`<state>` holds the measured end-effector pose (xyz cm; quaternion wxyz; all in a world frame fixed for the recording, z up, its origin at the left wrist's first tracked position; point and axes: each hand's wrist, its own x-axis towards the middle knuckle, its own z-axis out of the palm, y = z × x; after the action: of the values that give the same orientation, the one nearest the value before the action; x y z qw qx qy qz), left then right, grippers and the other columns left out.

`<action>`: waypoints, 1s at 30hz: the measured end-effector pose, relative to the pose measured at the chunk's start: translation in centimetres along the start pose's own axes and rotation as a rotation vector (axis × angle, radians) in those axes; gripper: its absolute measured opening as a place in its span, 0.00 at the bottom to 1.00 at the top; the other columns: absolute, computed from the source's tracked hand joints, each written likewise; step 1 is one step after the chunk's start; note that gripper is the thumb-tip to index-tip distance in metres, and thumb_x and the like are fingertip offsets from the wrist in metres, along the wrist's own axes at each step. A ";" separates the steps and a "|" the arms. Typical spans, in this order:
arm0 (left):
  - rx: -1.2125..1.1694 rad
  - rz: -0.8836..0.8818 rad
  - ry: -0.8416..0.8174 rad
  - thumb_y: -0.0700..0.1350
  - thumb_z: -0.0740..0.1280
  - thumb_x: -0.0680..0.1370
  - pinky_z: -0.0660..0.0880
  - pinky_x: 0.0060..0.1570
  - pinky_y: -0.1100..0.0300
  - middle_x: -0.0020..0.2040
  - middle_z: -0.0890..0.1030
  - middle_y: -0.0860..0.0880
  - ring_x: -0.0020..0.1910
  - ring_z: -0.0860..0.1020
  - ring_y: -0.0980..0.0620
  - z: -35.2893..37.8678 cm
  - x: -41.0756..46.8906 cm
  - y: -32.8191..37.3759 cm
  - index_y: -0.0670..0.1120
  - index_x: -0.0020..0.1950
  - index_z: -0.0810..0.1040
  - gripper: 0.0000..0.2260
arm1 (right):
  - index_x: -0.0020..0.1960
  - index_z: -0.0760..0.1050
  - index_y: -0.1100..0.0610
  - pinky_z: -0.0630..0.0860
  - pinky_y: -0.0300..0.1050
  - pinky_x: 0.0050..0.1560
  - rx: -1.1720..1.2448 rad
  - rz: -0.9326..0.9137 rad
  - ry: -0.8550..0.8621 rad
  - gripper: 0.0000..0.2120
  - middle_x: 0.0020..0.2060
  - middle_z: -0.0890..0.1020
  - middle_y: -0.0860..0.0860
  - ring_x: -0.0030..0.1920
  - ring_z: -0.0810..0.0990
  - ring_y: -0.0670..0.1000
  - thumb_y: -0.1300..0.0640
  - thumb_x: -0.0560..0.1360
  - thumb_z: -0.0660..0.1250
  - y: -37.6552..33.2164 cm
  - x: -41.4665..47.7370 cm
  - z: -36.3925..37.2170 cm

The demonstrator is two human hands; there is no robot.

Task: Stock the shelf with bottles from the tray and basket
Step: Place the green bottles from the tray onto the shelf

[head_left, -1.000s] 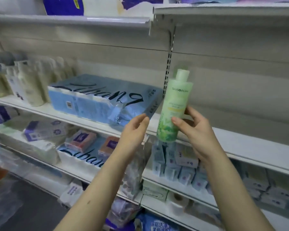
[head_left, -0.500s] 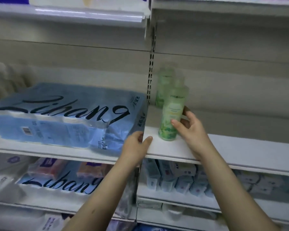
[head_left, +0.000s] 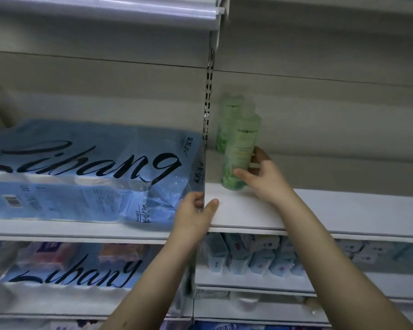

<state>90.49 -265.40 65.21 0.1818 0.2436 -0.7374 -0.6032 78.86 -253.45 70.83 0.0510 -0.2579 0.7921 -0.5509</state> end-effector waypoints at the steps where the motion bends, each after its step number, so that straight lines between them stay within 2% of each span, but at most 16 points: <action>1: -0.021 0.000 0.000 0.47 0.67 0.79 0.69 0.35 0.78 0.47 0.74 0.56 0.44 0.74 0.61 0.0 0.0 -0.1 0.49 0.58 0.71 0.10 | 0.68 0.66 0.53 0.78 0.38 0.50 -0.009 0.006 0.007 0.24 0.53 0.77 0.45 0.55 0.79 0.51 0.61 0.75 0.71 0.1 0.7 0.1; 3: -0.075 0.002 -0.003 0.46 0.67 0.79 0.69 0.33 0.78 0.47 0.75 0.57 0.44 0.74 0.62 0.0 -0.2 -0.1 0.50 0.57 0.71 0.09 | 0.70 0.64 0.54 0.74 0.27 0.40 -0.036 0.012 0.038 0.27 0.55 0.76 0.47 0.50 0.78 0.47 0.60 0.75 0.71 0.2 1.9 0.5; 4: -0.095 0.004 -0.006 0.46 0.67 0.79 0.69 0.32 0.79 0.48 0.75 0.56 0.44 0.74 0.62 0.0 -0.3 -0.1 0.50 0.57 0.71 0.09 | 0.70 0.64 0.54 0.72 0.27 0.38 -0.056 0.012 0.058 0.27 0.56 0.76 0.48 0.49 0.77 0.46 0.60 0.75 0.71 0.3 2.6 0.7; 7: -0.121 0.008 -0.008 0.46 0.67 0.79 0.69 0.32 0.78 0.49 0.75 0.55 0.44 0.75 0.62 0.1 -0.3 -0.2 0.49 0.58 0.72 0.09 | 0.71 0.63 0.55 0.71 0.36 0.47 -0.104 0.016 0.093 0.28 0.62 0.76 0.51 0.54 0.77 0.50 0.59 0.75 0.70 0.6 4.3 1.2; 11: -0.143 -0.001 -0.005 0.47 0.67 0.79 0.72 0.34 0.74 0.51 0.77 0.54 0.48 0.77 0.59 0.1 -0.2 -0.5 0.50 0.59 0.73 0.10 | 0.73 0.61 0.56 0.71 0.41 0.55 -0.124 0.002 0.066 0.28 0.67 0.75 0.53 0.63 0.76 0.55 0.59 0.77 0.68 1.1 5.9 1.4; 14: -0.151 -0.004 -0.009 0.48 0.67 0.78 0.73 0.43 0.67 0.52 0.77 0.55 0.50 0.78 0.57 0.1 -0.1 -0.6 0.51 0.60 0.73 0.11 | 0.73 0.61 0.57 0.70 0.40 0.56 -0.139 -0.006 0.051 0.27 0.67 0.74 0.53 0.64 0.75 0.55 0.59 0.77 0.67 1.2 6.5 1.4; 16: -0.151 -0.003 -0.011 0.48 0.67 0.79 0.73 0.44 0.67 0.51 0.77 0.55 0.50 0.78 0.57 0.1 -0.1 -0.7 0.50 0.60 0.73 0.11 | 0.72 0.62 0.57 0.69 0.38 0.54 -0.136 -0.013 0.055 0.26 0.67 0.75 0.53 0.64 0.75 0.54 0.60 0.77 0.67 1.3 6.8 1.5; 22: -0.132 -0.007 -0.011 0.47 0.67 0.79 0.70 0.36 0.78 0.49 0.76 0.56 0.46 0.75 0.62 0.1 -0.1 -0.5 0.51 0.58 0.72 0.10 | 0.71 0.63 0.56 0.71 0.42 0.57 -0.118 -0.020 0.049 0.24 0.66 0.75 0.54 0.65 0.75 0.55 0.60 0.78 0.66 1.7 7.7 1.9; 27: -0.130 -0.021 -0.020 0.47 0.67 0.79 0.69 0.36 0.79 0.49 0.75 0.57 0.46 0.75 0.62 0.0 -0.2 -0.2 0.51 0.59 0.72 0.10 | 0.72 0.62 0.55 0.72 0.45 0.61 -0.132 -0.008 0.049 0.25 0.66 0.76 0.53 0.64 0.76 0.56 0.59 0.78 0.66 2.1 8.0 2.1; 30: -0.143 -0.034 -0.021 0.48 0.68 0.78 0.72 0.47 0.72 0.51 0.75 0.56 0.50 0.76 0.59 0.0 -0.4 -0.2 0.50 0.60 0.72 0.12 | 0.77 0.56 0.52 0.71 0.47 0.64 -0.138 0.080 0.025 0.32 0.68 0.74 0.54 0.67 0.74 0.55 0.52 0.78 0.67 1.9 7.4 1.8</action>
<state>90.83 -265.19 64.97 0.1808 0.2360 -0.6902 -0.6598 72.44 -257.90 69.97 0.0450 -0.2221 0.8385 -0.4956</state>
